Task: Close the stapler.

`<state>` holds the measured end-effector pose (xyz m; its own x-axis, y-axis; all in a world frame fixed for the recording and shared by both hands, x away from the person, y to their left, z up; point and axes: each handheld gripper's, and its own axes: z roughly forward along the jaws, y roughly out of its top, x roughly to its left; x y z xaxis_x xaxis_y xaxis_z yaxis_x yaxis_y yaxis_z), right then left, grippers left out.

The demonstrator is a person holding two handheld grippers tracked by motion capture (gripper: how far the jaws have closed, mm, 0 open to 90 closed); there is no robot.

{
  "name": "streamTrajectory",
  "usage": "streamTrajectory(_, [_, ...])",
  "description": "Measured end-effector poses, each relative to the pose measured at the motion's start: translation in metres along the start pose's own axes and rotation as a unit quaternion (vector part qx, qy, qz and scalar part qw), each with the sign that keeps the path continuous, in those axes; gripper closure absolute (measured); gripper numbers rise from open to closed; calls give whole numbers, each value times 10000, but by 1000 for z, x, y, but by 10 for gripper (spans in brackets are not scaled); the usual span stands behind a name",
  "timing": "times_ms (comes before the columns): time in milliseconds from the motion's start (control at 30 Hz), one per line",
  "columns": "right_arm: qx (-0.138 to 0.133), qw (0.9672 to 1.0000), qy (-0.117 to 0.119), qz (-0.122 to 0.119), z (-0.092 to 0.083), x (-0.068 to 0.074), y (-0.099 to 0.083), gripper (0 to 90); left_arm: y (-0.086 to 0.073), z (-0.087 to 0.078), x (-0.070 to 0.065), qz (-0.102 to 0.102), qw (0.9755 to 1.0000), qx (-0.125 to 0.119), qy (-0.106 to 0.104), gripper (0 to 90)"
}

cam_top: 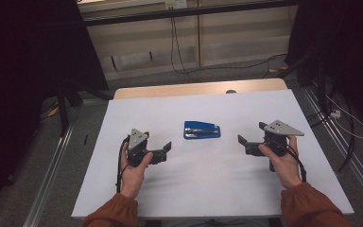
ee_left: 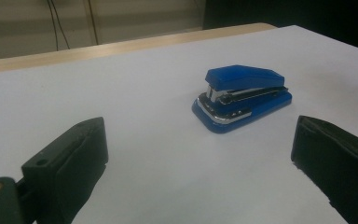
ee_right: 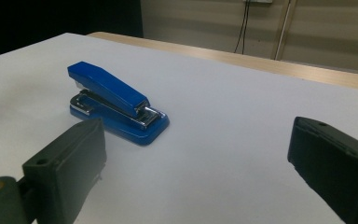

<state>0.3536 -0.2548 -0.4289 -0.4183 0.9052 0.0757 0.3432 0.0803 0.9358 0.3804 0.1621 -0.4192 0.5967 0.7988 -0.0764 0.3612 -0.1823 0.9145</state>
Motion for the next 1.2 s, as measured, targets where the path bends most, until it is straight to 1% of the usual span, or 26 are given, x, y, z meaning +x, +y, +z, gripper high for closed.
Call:
streamTrajectory(33, [1, 10000, 43, 87, -1, 0, 0, 43, -1, -2, 0, -5, 10000, -14, 37, 39])
streamTrajectory(67, [-2, 9999, 41, 125, -3, -1, 0, 42, -1, -5, 1, -7, 10000, -53, 31, 39])
streamTrajectory(100, [-28, 9999, -10, 104, -5, -2, 0, 42, -1, -7, 2, -33, 10000, -76, 34, 39])
streamTrajectory(133, [-51, 10000, -57, 58, -7, -2, -1, 43, -1, -9, 3, 2, 10000, -54, 55, 39])
streamTrajectory(200, [-59, 9999, -70, 67, -11, -4, -2, 43, -3, -12, 2, 73, 9999, -86, 94, 39])
streamTrajectory(267, [-65, 9999, -105, 65, -15, -4, -3, 43, -4, -15, 1, 192, 9998, -45, 35, 38])
streamTrajectory(367, [-72, 9999, -114, 61, -21, -3, -5, 42, -9, -20, -3, 200, 9998, 31, -66, 39])
streamTrajectory(500, [-91, 9998, -163, -28, -28, -2, -7, 41, -12, -28, -6, 190, 9998, 42, -72, 38])
streamTrajectory(567, [-70, 9998, -185, -40, -32, -2, -9, 40, -13, -32, -5, 206, 9998, 25, -44, 38])
streamTrajectory(633, [-34, 9998, -174, -68, -35, -3, -11, 37, -15, -37, -4, 176, 9998, 14, -40, 39])
streamTrajectory(700, [-1, 9997, -183, -129, -38, -2, -13, 37, -17, -41, -2, 204, 9998, 13, 63, 38])
streamTrajectory(733, [5, 9997, -192, -134, -39, -2, -13, 37, -18, -43, -2, 293, 9995, 25, 119, 38])
streamTrajectory(767, [-7, 9997, -195, -162, -42, -2, -14, 38, -18, -44, -1, 305, 9995, 25, 92, 38])
streamTrajectory(800, [-21, 9996, -212, -171, -43, -2, -15, 38, -19, -46, -1, 259, 9996, 0, 61, 39])
streamTrajectory(833, [-33, 9995, -252, -184, -45, -2, -15, 38, -20, -48, -1, 267, 9996, 19, 73, 38])
streamTrajectory(867, [-50, 9995, -266, -170, -47, -2, -16, 38, -21, -51, -1, 282, 9995, 27, 102, 38])
streamTrajectory(967, [-84, 9994, -311, -127, -52, -2, -19, 43, -23, -55, -1, 258, 9996, -13, 94, 38])
streamTrajectory(1033, [-101, 9995, -295, -80, -56, 0, -20, 70, -24, -59, -1, 265, 9996, 2, 103, 38])
streamTrajectory(1100, [-150, 9994, -316, 6, -60, 1, -21, 65, -25, -63, 0, 264, 9996, 8, 105, 38])
streamTrajectory(1133, [-170, 9993, -347, -6, -62, 1, -21, 64, -26, -64, 0, 314, 9994, 18, 136, 39])
streamTrajectory(1200, [-193, 9990, -403, -8, -66, 2, -22, 52, -27, -67, 1, 302, 9994, 14, 172, 39])
